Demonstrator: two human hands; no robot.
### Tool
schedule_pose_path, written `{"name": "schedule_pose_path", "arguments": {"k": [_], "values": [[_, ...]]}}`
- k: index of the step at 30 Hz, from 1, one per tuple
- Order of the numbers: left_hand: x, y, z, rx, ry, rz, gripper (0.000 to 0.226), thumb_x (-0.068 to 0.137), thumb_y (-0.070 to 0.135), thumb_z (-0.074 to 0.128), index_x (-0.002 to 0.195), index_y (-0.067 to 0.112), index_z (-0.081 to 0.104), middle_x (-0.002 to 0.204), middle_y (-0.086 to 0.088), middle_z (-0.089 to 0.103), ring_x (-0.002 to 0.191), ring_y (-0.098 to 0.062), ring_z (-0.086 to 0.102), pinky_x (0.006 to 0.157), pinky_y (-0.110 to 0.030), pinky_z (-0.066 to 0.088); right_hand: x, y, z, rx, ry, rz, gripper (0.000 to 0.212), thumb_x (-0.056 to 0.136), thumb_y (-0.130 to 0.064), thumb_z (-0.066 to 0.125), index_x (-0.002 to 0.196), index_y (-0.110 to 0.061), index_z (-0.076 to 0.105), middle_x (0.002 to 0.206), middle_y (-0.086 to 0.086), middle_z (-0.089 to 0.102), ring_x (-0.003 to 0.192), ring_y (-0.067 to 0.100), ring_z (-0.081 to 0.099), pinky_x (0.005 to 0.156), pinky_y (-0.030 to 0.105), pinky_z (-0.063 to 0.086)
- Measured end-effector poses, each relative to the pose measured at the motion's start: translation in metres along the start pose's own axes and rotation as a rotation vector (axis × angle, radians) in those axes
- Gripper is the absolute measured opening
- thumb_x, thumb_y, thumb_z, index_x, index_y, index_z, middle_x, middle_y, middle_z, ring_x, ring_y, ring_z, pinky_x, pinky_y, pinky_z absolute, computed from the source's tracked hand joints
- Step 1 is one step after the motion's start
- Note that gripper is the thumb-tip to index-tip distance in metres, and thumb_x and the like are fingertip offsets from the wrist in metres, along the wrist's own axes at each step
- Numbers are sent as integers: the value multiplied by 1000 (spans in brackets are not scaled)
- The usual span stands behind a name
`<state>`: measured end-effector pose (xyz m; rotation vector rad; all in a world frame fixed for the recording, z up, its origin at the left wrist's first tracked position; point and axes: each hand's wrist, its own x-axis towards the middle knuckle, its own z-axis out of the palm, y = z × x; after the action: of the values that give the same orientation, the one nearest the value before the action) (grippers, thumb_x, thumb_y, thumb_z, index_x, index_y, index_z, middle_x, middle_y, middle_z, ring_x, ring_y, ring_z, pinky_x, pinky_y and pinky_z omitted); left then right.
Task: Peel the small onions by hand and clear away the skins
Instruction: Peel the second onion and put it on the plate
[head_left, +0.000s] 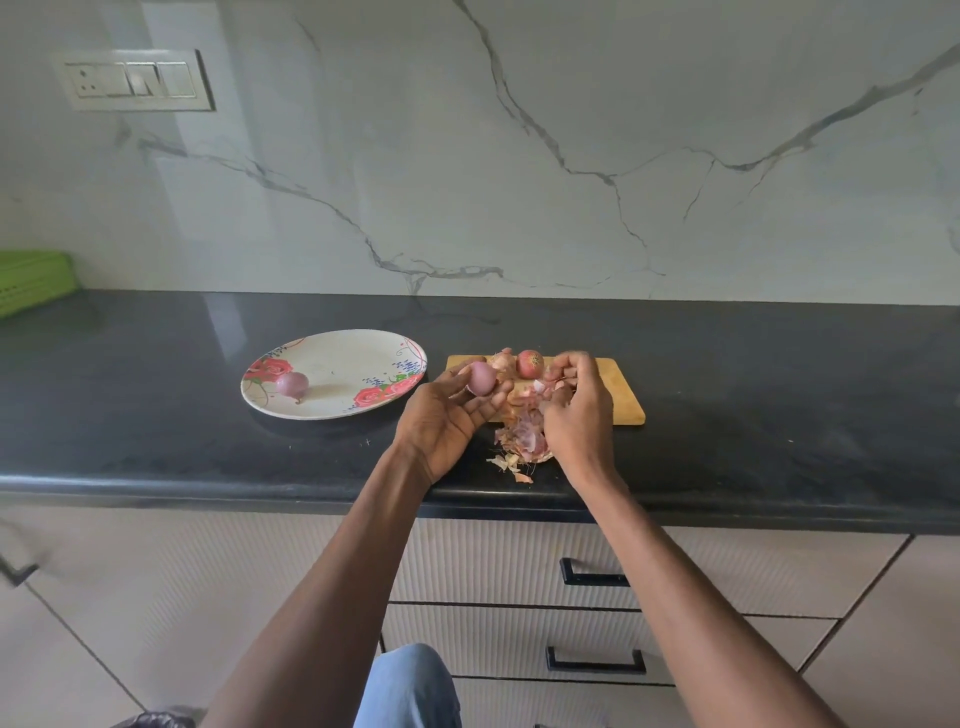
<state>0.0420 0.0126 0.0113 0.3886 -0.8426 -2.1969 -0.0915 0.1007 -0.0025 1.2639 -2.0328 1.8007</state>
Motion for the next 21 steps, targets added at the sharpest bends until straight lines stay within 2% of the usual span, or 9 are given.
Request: {"name": "schedule_pose_path", "arguments": {"k": [3,7,10,13,14,17,21], "values": [[-7,2,0,-20,4,36,18,98,10,59,110,-3,60,109,-24,67,97,-34,71,76,-32,63,-1,-2,2,-82,-7,-72,23,84,14,61,98,-4,65,99,7,66,93,17,60,74,3,38],[-26,17,-13,171,63,184,37,84,21,72,115,3,61,96,-15,70,76,-16,71,67,-24,59,-3,-10,7,-184,13,-148,17,84,10,66,96,-3,68,101,9,65,92,19,62,76,20,43],[-37,43,-34,257,132,299,32,83,9,76,109,3,60,99,-20,72,84,-26,72,76,-30,62,-4,-32,26,-176,-5,-230,16,84,11,64,88,-4,68,97,10,66,87,23,63,72,28,47],[-42,75,-55,444,286,467,38,73,7,84,100,8,58,99,-20,71,90,-31,72,84,-37,61,-5,-62,61,-176,-73,-316,16,81,11,59,83,-3,65,90,13,66,81,30,62,70,26,31],[-43,87,-63,537,343,534,38,72,10,84,100,9,59,100,-19,71,91,-30,71,86,-38,60,-6,-71,76,-172,-105,-344,15,82,10,58,83,-3,64,91,14,65,80,31,62,69,27,31],[-45,117,-90,805,512,666,32,81,14,83,105,13,63,108,-10,71,95,-17,70,82,-29,58,-14,-90,114,-177,-188,-398,12,87,6,58,93,-1,66,98,15,65,86,32,62,67,34,45],[-40,147,-128,1027,656,675,32,84,21,81,112,15,68,103,3,73,94,-12,69,75,-15,52,-18,-105,153,-170,-229,-473,10,85,7,61,91,3,67,93,19,66,80,39,64,68,42,52]]}}
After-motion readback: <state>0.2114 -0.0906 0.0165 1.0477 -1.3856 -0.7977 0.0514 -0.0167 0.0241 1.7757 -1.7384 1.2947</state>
